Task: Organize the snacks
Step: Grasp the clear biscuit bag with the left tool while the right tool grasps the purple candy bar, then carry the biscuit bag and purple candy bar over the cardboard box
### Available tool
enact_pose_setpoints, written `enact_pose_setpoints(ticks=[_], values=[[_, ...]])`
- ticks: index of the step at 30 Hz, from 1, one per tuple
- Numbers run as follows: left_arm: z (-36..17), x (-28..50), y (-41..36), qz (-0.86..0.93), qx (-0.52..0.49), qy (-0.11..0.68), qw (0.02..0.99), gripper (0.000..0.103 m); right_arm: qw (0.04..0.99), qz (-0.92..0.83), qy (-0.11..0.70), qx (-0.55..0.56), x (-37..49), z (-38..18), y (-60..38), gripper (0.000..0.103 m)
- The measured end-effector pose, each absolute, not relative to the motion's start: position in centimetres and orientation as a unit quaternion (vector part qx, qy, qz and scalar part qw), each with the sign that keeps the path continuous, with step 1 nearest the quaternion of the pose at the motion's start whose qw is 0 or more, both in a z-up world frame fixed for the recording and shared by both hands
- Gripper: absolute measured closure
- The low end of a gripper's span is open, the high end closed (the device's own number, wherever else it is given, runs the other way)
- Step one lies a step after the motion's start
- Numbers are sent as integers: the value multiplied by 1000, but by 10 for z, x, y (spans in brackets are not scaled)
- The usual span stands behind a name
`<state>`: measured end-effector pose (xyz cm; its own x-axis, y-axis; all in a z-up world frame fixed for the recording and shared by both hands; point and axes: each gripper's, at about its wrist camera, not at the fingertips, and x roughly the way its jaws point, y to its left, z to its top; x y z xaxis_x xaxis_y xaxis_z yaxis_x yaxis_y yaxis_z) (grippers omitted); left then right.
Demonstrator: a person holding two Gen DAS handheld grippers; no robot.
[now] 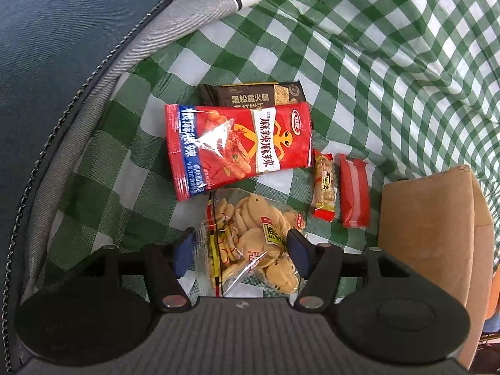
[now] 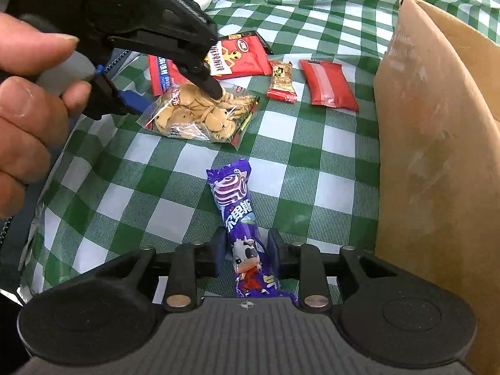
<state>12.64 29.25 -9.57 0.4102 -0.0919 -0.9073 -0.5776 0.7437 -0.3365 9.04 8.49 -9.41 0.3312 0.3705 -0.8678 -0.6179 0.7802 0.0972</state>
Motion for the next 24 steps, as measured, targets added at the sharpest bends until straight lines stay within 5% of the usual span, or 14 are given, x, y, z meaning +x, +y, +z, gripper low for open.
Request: enact_pose_setpoints(ticks=[8,16,24], values=[[-96,136,283,150,-294,521,787,38,816,304,474,-130,88,-90,84,86],[-86,134,284,145,-299,494,803,53,851,284,425,-122,94,-75,75,87],[-70,127,284,142,-302,462,822,54,858,282,415,-110,97,-70,70,87]])
